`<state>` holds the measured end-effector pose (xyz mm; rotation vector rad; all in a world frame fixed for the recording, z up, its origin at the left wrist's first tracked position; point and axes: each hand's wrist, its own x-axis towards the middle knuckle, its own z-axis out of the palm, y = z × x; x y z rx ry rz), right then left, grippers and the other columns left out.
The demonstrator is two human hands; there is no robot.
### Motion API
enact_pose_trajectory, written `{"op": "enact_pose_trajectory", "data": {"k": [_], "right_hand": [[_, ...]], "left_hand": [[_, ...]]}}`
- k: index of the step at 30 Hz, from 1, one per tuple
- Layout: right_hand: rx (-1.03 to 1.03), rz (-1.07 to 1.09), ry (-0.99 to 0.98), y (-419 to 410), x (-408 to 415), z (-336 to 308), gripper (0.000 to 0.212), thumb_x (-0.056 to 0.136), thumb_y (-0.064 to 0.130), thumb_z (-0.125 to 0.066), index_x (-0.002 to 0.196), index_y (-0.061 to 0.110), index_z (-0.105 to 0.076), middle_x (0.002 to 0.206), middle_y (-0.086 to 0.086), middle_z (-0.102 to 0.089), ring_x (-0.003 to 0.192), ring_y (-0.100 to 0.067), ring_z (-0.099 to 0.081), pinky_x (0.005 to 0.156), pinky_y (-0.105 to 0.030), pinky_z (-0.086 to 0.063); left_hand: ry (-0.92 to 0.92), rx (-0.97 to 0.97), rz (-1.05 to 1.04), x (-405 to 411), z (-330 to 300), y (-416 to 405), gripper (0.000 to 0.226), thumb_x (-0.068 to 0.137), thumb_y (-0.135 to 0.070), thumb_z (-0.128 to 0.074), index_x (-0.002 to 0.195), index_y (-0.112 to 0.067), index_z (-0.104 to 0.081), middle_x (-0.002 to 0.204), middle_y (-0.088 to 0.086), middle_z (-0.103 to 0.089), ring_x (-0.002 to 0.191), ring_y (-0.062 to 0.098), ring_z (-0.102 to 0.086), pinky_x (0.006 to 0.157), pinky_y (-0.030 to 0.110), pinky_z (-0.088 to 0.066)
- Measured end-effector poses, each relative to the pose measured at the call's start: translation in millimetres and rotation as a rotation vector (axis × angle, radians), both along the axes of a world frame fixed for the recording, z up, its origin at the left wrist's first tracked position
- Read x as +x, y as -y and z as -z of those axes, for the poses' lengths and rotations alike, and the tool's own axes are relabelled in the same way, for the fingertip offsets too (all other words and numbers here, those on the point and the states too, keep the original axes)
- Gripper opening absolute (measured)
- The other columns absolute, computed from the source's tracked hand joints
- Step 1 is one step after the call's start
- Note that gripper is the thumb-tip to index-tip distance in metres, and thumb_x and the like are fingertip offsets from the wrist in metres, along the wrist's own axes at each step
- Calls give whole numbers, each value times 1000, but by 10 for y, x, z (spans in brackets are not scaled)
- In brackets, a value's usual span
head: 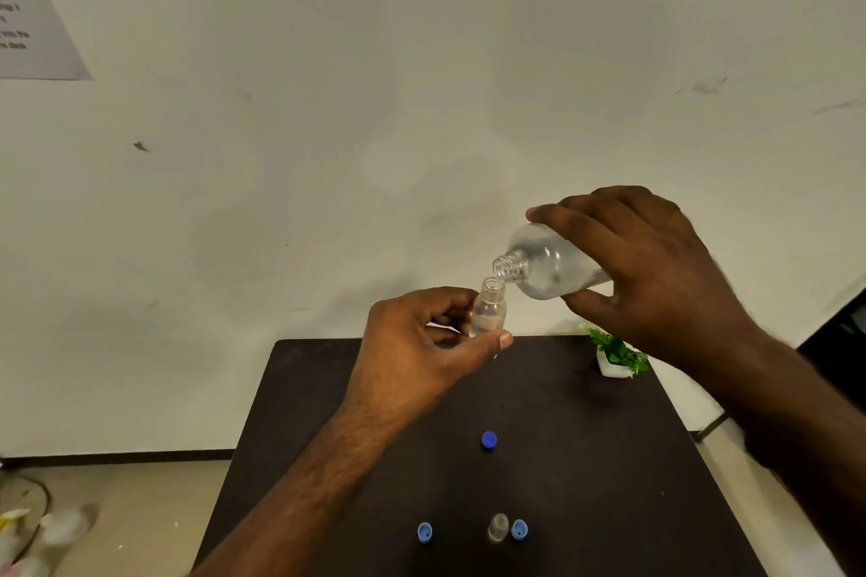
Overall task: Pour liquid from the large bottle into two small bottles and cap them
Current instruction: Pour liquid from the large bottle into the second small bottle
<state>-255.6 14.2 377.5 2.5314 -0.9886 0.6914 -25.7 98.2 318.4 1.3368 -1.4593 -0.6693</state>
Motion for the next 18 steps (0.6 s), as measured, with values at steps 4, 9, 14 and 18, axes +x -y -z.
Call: {"op": "enact_pose_trajectory", "data": {"k": [4, 9, 14, 18], "right_hand": [[75, 16, 38, -31, 13, 117, 75, 75, 31, -80, 143, 30, -50, 130, 4, -61, 118, -26, -54, 95, -46, -47], [165, -9, 151, -84, 51, 255, 72, 78, 39, -81, 142, 31, -49, 129, 9, -61, 117, -18, -53, 93, -36, -47], [291, 22, 279, -129, 82, 485, 80, 71, 38, -87, 142, 32, -49, 123, 17, -56, 111, -7, -48, 88, -21, -38], [493, 42, 383, -144, 86, 727, 84, 70, 44, -88, 141, 37, -46, 125, 23, -51, 108, 2, -47, 89, -4, -31]], "left_hand": [[-17, 0, -2, 3, 32, -13, 33, 74, -34, -88, 105, -24, -80, 91, -12, -78, 86, 5, -74, 75, 20, -62], [3, -2, 4, 16, 83, -18, 34, 76, -36, -86, 107, -28, -78, 93, -14, -77, 89, 1, -73, 75, 14, -59], [-11, -3, -7, 57, 159, -35, 31, 77, -33, -87, 105, -23, -79, 90, -9, -79, 87, 9, -75, 80, 30, -64], [-46, 34, -9, 160, 329, -83, 32, 76, -30, -88, 106, -23, -79, 94, -9, -79, 89, 9, -76, 83, 31, -63]]}}
